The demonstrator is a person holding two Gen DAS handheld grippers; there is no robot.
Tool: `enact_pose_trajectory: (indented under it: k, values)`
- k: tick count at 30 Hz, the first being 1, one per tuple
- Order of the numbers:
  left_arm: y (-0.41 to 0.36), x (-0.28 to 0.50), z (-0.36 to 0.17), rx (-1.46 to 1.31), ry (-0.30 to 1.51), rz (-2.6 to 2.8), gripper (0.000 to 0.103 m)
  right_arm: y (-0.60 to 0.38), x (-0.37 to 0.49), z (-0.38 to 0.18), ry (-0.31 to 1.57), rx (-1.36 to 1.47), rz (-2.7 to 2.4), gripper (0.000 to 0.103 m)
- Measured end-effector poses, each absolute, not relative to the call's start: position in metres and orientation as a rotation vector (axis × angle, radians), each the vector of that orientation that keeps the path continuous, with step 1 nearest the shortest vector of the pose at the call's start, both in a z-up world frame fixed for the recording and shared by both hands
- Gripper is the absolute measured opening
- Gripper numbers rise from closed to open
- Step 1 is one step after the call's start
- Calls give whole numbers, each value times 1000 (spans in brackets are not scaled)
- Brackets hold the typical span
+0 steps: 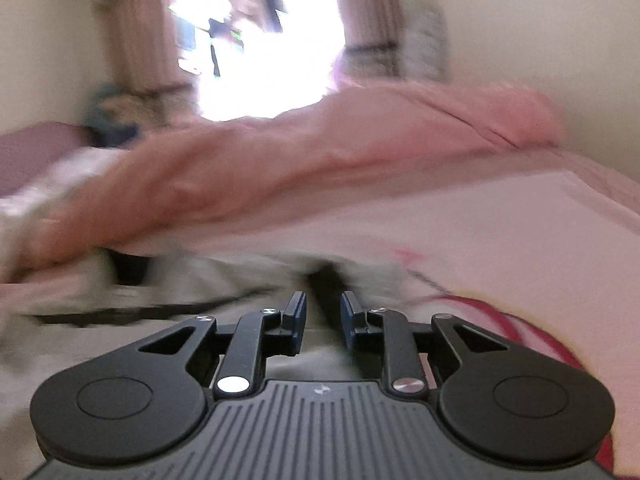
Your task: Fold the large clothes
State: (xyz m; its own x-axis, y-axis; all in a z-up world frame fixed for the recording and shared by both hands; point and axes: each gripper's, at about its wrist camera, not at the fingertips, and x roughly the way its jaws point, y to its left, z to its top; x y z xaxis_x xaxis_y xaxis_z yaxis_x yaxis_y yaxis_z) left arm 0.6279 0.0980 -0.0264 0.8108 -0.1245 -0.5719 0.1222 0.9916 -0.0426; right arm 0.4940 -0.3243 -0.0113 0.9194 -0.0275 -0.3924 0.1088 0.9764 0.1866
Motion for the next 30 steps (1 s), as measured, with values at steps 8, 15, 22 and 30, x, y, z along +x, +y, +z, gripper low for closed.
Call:
enact_pose_trajectory:
  k: [8, 15, 22, 30]
  values:
    - [6, 544, -18, -54, 602, -383, 44, -222, 443, -20, 421, 194, 219, 26]
    - [-18, 536, -73, 3, 694, -339, 45, -211, 442, -67, 516, 127, 186, 22]
    - [26, 526, -78, 16, 696, -211, 45, -280, 418, -68, 498, 226, -2, 18]
    - [65, 519, -91, -13, 681, -159, 46, -329, 411, -90, 500, 327, -59, 10]
